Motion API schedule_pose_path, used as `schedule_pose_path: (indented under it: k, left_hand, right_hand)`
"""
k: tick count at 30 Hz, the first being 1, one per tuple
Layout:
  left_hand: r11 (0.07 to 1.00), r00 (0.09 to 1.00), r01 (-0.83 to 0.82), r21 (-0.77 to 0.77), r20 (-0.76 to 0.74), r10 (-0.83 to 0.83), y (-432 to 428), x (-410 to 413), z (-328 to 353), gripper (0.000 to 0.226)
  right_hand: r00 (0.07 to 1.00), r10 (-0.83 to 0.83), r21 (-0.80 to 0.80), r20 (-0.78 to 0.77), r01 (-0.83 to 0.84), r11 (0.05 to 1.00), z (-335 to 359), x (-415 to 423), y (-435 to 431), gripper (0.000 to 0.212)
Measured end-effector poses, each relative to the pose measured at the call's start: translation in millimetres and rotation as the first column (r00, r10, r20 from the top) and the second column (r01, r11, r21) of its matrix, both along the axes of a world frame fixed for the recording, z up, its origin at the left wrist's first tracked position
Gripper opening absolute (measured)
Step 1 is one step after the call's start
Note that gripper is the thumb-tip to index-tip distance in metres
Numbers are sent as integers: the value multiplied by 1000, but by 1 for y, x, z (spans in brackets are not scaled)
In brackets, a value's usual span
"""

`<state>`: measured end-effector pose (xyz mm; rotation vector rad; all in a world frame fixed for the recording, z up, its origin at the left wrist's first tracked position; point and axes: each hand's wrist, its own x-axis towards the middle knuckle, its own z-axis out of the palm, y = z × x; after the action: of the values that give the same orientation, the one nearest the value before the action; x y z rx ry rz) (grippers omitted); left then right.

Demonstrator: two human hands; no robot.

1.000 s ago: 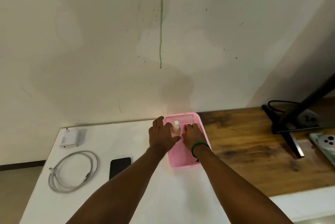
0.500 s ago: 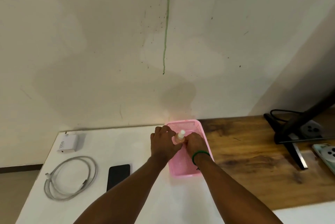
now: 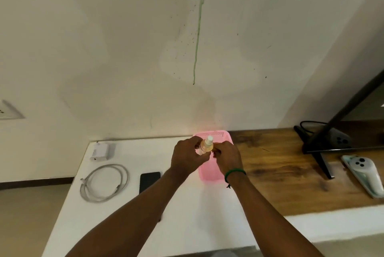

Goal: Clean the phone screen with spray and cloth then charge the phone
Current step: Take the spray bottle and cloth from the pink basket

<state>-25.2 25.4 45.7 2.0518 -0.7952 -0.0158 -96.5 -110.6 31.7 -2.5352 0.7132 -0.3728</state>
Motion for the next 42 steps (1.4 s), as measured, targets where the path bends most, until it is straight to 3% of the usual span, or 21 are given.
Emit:
schedule_pose_path:
  k: [7, 17, 26, 42]
  left_hand:
    - [996, 999, -32, 79, 16, 31, 53, -57, -10, 32]
    - [982, 990, -1, 188, -141, 28, 89, -115, -62, 38]
    - [976, 982, -1, 217, -184, 42, 87, -120, -86, 40]
    - [975, 965, 20, 220, -259, 39, 90, -112, -103, 39]
  right_hand:
    - [999, -4, 51, 40, 2, 999, 1, -70, 42, 25]
    - [991, -6, 166, -134, 28, 986, -43, -125, 72, 28]
    - [982, -39, 261, -187, 88, 961, -77, -132, 77, 29]
    - [974, -29, 226, -224, 81, 971, -94, -137, 78, 30]
